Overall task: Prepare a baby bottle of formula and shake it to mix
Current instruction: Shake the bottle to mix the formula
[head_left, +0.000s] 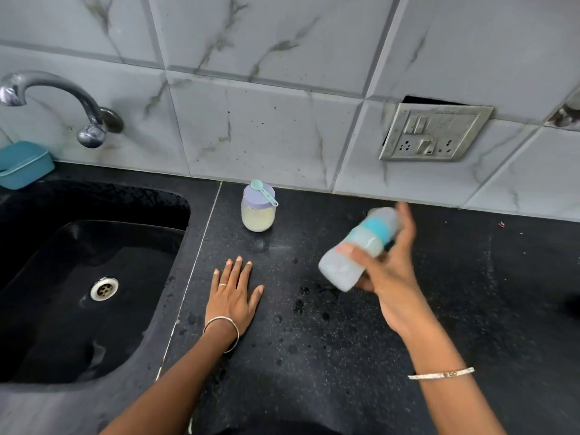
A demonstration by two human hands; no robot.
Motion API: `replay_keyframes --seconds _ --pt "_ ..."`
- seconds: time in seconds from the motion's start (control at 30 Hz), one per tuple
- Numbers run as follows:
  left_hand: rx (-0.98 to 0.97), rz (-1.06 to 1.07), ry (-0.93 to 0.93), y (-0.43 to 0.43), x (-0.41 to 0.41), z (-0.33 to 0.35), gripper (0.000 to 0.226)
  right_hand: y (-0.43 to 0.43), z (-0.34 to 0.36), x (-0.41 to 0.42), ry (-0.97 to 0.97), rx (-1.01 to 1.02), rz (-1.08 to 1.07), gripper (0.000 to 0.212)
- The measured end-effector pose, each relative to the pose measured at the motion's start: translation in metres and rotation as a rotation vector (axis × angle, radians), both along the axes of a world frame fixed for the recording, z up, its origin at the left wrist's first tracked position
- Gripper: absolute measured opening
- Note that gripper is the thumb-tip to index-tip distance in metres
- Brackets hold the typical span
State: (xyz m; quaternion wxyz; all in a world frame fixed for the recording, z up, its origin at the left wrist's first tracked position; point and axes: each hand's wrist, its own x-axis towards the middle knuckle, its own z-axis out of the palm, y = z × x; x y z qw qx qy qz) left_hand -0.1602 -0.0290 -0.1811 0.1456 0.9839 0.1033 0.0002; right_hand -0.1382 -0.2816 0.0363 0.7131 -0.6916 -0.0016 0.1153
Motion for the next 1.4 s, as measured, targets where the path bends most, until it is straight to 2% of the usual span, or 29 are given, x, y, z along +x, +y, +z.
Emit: replay_keyframes --seconds 0.07,0.1,0.17,0.23,0.3,0.4,0.47,0.5,0.57,0.6,0.63,0.67,0.77,0.8,0.83,0.93,0.97,1.0,1.1,1.17,1.27,1.33,1.4 --pt "0.003 0.003 -0.019 0.000 0.000 0.001 0.080 0.000 0.003 -0.007 0.099 -0.185 0.243 0.126" --pt "0.001 0.001 -0.018 0.001 0.000 0.000 0.080 -0.002 0.003 -0.007 0.124 -0.221 0.268 0.128" --pt "-0.012 0.001 -0.022 0.001 0.000 -0.001 0.080 -0.007 0.008 0.001 0.103 -0.136 0.100 0.125" --pt "-0.017 -0.001 -0.035 0.001 0.000 -0.001 0.080 -0.011 0.009 0.011 0.061 0.066 -0.139 0.117" --pt "-0.008 0.000 -0.028 0.001 0.000 -0.001 0.079 -0.010 0.007 0.010 0.011 0.106 -0.170 0.110" --pt "-0.001 0.001 -0.027 0.000 0.000 -0.001 0.079 -0.004 0.010 -0.003 0.072 -0.159 0.185 0.108" --pt "-0.006 0.000 -0.037 0.001 0.000 -0.002 0.078 -0.006 0.011 -0.004 0.098 -0.211 0.252 0.108" --pt "-0.006 0.001 -0.042 0.001 0.000 -0.002 0.078 -0.006 0.013 -0.001 0.075 -0.164 0.162 0.107" --pt "-0.002 -0.001 -0.047 0.001 0.000 -0.003 0.077 -0.006 0.011 0.008 0.051 0.076 -0.128 0.103" --pt "0.000 -0.003 -0.049 0.001 0.001 -0.003 0.077 -0.006 0.007 0.011 0.043 0.194 -0.228 0.101" --pt "0.004 -0.003 -0.044 0.000 0.000 -0.003 0.077 -0.006 0.004 0.010 0.037 0.222 -0.264 0.100" --pt "0.011 -0.001 -0.041 0.000 0.000 -0.003 0.077 -0.005 0.003 0.008 0.038 0.176 -0.213 0.099" --pt "0.023 -0.002 -0.035 -0.001 0.000 -0.001 0.078 -0.002 0.006 -0.002 0.115 -0.161 0.159 0.099" --pt "0.024 -0.003 -0.031 0.000 0.000 -0.001 0.078 -0.005 0.005 -0.001 0.114 -0.190 0.176 0.098" --pt "0.023 -0.002 -0.031 -0.001 0.000 0.000 0.079 -0.006 0.007 0.002 0.094 -0.164 0.112 0.095" --pt "0.020 -0.003 -0.035 0.000 0.000 0.000 0.079 -0.005 0.006 0.012 0.080 0.171 -0.241 0.084" --pt "0.022 -0.005 -0.030 0.000 0.000 0.000 0.079 -0.005 0.004 0.011 0.069 0.206 -0.278 0.085" --pt "0.024 -0.004 -0.023 0.000 0.000 0.000 0.078 -0.004 0.002 0.009 0.057 0.167 -0.234 0.087" --pt "0.027 -0.002 -0.024 -0.001 0.000 0.001 0.079 -0.001 0.005 -0.001 0.110 -0.158 0.119 0.093" --pt "0.025 -0.001 -0.022 -0.001 0.001 0.001 0.079 -0.003 0.005 0.002 0.112 -0.160 0.062 0.093" --pt "0.020 -0.001 -0.034 -0.001 0.000 0.001 0.077 -0.002 -0.001 0.011 0.108 0.159 -0.262 0.085" --pt "0.018 0.001 -0.034 -0.001 0.000 0.001 0.076 0.001 -0.005 0.008 0.091 0.074 -0.187 0.086" --pt "0.018 0.006 -0.040 -0.001 0.000 0.001 0.076 0.001 -0.007 0.003 0.134 -0.150 0.052 0.087"
